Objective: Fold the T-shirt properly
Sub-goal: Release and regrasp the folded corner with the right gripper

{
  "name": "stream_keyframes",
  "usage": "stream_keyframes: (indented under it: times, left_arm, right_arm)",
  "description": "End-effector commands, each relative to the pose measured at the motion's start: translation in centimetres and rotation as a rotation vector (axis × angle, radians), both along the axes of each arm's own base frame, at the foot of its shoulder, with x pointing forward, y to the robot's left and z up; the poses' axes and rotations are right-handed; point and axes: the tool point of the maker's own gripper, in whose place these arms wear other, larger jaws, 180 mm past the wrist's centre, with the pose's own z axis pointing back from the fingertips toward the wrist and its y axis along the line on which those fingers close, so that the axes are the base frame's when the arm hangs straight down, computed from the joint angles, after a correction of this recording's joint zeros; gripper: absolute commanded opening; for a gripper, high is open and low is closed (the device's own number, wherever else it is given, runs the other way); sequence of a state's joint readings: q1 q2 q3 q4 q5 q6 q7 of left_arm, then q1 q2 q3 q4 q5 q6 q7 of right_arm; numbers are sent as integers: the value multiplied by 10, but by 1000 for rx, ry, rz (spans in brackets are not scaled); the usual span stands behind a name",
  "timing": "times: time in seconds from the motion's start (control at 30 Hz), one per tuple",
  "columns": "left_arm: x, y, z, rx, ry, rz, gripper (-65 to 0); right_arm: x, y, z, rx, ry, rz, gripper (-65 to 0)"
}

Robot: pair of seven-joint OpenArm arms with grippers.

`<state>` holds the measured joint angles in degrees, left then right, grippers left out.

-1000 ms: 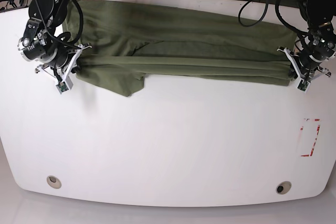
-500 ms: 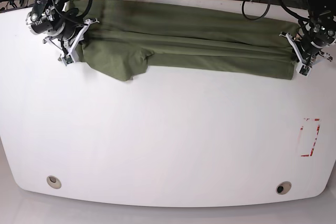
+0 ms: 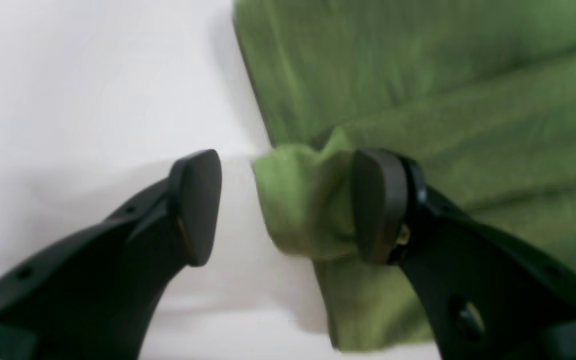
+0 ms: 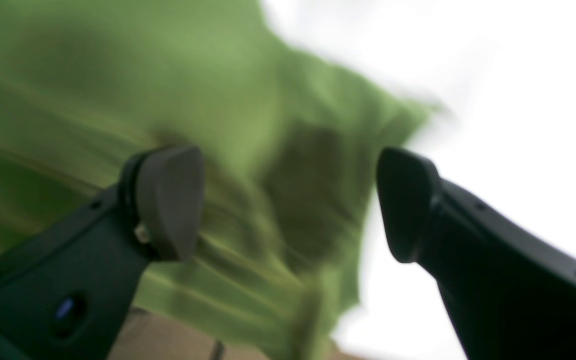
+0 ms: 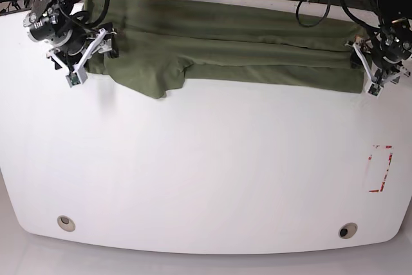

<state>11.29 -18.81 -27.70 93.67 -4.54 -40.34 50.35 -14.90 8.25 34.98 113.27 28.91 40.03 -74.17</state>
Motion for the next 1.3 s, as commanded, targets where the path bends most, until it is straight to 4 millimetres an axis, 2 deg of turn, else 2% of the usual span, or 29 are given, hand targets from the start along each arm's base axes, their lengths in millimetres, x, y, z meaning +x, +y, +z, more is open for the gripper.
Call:
stream_keyframes:
  times: [0.0, 0.07, 0.13, 0.3, 0.43, 0.53, 0.73, 0.9, 1.0, 1.1, 1.13, 1.17, 1.27]
  left_arm:
    - [10, 7, 18, 29, -51, -5, -267]
    - [13, 6, 25, 40, -71, -13, -267]
    - [16, 3, 32, 48, -91, -23, -267]
    - [18, 2, 36, 55, -104, -29, -267]
    - [18, 0, 36, 53, -104, -31, -267]
    - [18, 1, 38, 58, -109, -33, -267]
    - [17, -1, 36, 52, -105, -36, -267]
    - [16, -1, 35, 51, -101, -34, -267]
    - [16, -1, 35, 52, -101, -32, -267]
    - [16, -1, 35, 52, -101, -32, -267]
    - [16, -1, 35, 51, -101, -34, -267]
    - [16, -1, 35, 51, -101, -34, -267]
    - [16, -1, 34, 51, -99, -33, -267]
  right_arm:
    - [19, 2, 16, 19, -78, 16, -144]
    - [25, 2, 16, 32, -85, 13, -151]
    - [40, 7, 16, 57, -100, 19, -151]
    - [64, 20, -10, 163, -50, 23, -182]
    - [74, 20, -26, 217, -24, 12, -209]
    - [74, 25, -35, 236, 9, 31, -220]
    - [77, 53, -37, 269, 16, 82, -220]
    - [76, 66, -40, 293, 22, 94, -238]
    - [76, 74, -40, 309, 19, 95, -354]
    - [78, 74, -39, 308, 15, 95, -528]
    - [79, 74, -38, 313, 10, 95, -612]
    - [80, 73, -36, 311, 2, 94, -650]
    - [84, 71, -21, 283, -45, 104, -650]
